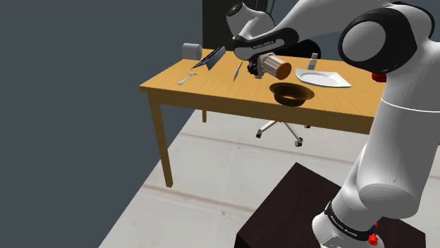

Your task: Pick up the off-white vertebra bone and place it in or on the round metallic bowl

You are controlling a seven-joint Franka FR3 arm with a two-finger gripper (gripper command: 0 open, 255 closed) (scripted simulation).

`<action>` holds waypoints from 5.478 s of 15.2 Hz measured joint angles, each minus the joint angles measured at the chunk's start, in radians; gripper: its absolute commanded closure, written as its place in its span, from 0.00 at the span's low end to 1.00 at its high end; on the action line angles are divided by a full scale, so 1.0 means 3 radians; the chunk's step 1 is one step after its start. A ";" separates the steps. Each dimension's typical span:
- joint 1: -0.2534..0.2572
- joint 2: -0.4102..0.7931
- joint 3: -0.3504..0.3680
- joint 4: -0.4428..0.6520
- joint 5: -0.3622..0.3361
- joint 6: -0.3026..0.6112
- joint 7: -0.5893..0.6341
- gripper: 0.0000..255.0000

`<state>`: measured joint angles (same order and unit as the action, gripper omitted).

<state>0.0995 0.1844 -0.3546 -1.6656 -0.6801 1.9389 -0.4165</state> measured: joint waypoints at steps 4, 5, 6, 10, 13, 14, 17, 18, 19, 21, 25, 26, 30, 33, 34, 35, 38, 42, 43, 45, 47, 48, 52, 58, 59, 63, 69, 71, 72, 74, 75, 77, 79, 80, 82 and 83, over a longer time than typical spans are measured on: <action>-0.0002 0.0023 0.0001 0.0033 0.0006 0.0004 -0.0003 1.00; -0.0006 0.0032 0.0001 0.0043 0.0012 0.0006 -0.0009 1.00; -0.0009 0.0041 0.0000 0.0054 0.0019 0.0006 -0.0017 1.00; -0.0006 0.0003 -0.0002 0.0028 -0.0002 0.0035 -0.0015 1.00; -0.0002 0.0000 -0.0001 0.0091 0.0024 -0.0095 -0.0077 1.00; -0.0002 0.0000 -0.0001 0.0120 0.0033 -0.0133 -0.0100 1.00; -0.0003 -0.0005 -0.0001 0.0232 0.0057 -0.0237 -0.0180 1.00; -0.0004 0.0005 -0.0001 0.0275 0.0067 -0.0264 -0.0202 1.00; -0.0001 0.0000 0.0001 0.0312 0.0072 -0.0300 -0.0226 1.00; -0.0004 0.0021 0.0001 0.0419 0.0094 -0.0368 -0.0282 1.00; -0.0005 0.0041 0.0002 0.0610 0.0126 -0.0506 -0.0389 1.00; -0.0004 0.0043 0.0003 0.0652 0.0131 -0.0539 -0.0413 1.00; -0.0009 0.0078 0.0002 0.0873 0.0165 -0.0686 -0.0528 1.00; 0.0053 -0.0096 0.0022 0.0712 0.0097 -0.0736 -0.0475 1.00; 0.0106 -0.0256 0.0045 0.0532 0.0033 -0.0760 -0.0405 1.00; 0.0148 -0.0394 0.0069 0.0390 -0.0020 -0.0789 -0.0347 1.00; 0.0241 -0.0751 0.0149 0.0017 -0.0142 -0.0877 -0.0187 1.00; 0.0348 -0.1239 0.0309 -0.0440 -0.0263 -0.1076 0.0018 1.00; 0.0365 -0.1356 0.0346 -0.0571 -0.0283 -0.1106 0.0075 1.00; 0.0402 -0.1608 0.0439 -0.0796 -0.0312 -0.1215 0.0166 1.00; 0.0402 -0.1609 0.0439 -0.0797 -0.0312 -0.1215 0.0166 0.00; 0.0384 -0.1547 0.0385 -0.0718 -0.0212 -0.1219 0.0175 0.00; 0.0187 -0.1015 -0.0075 -0.0099 0.0680 -0.1252 0.0112 0.00; -0.0182 -0.0414 -0.0528 0.0360 0.1952 -0.1330 0.0057 0.00; -0.0191 -0.0398 -0.0534 0.0339 0.1987 -0.1297 0.0060 0.00; -0.0180 -0.0495 -0.0515 0.0181 0.2003 -0.1133 0.0083 0.00; -0.0183 -0.0545 -0.0497 0.0106 0.1996 -0.1047 0.0088 0.00; -0.0190 -0.0566 -0.0495 0.0081 0.1997 -0.1021 0.0078 1.00; -0.0195 -0.0590 -0.0497 0.0067 0.1998 -0.0989 0.0067 1.00; -0.0187 -0.0599 -0.0489 0.0005 0.2017 -0.0931 0.0083 1.00; -0.0193 -0.0590 -0.0495 -0.0008 0.2019 -0.0979 0.0079 1.00; -0.0207 -0.0549 -0.0509 0.0023 0.1992 -0.1019 0.0053 1.00; -0.0219 -0.0524 -0.0521 0.0042 0.2000 -0.1029 0.0030 1.00; -0.0223 -0.0517 -0.0526 0.0044 0.1991 -0.1030 0.0028 1.00; -0.0217 -0.0524 -0.0518 0.0054 0.1997 -0.1029 0.0028 0.00; -0.0255 -0.0625 -0.0552 -0.0043 0.2093 -0.0954 -0.0020 0.00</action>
<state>0.0230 -0.0031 -0.5203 -1.6784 -0.0522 1.6527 -0.4225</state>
